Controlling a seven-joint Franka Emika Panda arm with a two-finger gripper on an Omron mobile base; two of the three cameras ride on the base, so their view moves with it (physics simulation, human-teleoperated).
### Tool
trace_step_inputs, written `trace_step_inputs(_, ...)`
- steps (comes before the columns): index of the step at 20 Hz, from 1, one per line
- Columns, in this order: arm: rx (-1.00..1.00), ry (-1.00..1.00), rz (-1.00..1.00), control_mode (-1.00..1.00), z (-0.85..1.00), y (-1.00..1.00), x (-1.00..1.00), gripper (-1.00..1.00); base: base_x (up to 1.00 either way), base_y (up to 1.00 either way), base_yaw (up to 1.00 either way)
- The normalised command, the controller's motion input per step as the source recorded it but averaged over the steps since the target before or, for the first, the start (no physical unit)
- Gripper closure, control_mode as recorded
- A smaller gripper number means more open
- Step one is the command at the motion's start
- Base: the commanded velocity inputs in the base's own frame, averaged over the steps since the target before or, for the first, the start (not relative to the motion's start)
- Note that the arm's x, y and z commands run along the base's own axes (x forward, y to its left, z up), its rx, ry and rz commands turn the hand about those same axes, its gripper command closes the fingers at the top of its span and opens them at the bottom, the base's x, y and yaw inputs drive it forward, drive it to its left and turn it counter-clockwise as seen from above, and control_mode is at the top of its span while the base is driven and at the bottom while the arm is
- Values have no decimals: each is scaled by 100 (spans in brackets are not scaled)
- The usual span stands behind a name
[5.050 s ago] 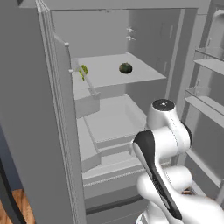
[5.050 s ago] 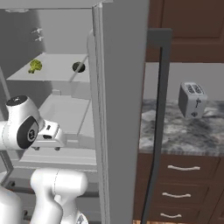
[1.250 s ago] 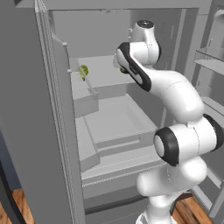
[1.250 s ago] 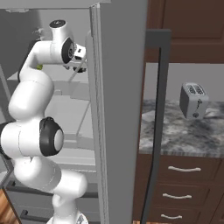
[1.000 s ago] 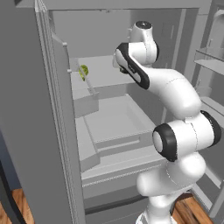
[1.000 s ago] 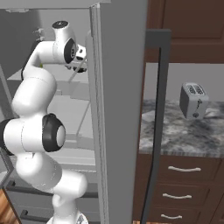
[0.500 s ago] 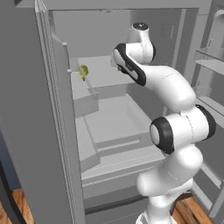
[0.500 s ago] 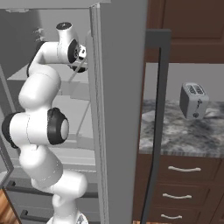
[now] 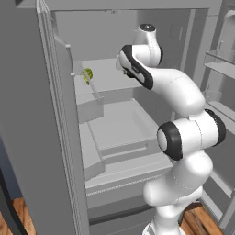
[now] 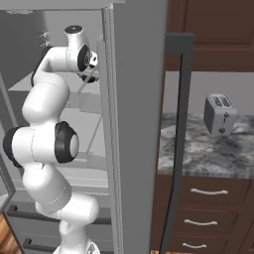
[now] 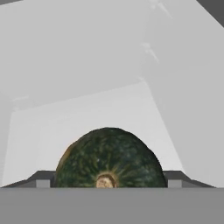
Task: Gather the broccoli and squash from the fridge and place them on a tray on the dining counter. Then gather the chicken drumsticks from the fridge and place them on the other tray.
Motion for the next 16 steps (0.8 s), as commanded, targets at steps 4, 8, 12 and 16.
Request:
trace_step_inputs(4, 0, -6, 0, -100, 0, 0, -33, 100, 0, 0, 0)
trace_step_inputs(8, 0, -19, 0, -100, 5, 0, -100, 100, 0, 0, 0)
trace_step_inputs(12, 0, -10, 0, -100, 4, 1, -100, 100, 0, 0, 0)
trace_step_inputs(16, 0, -6, 0, -100, 7, 1, -100, 100, 0, 0, 0)
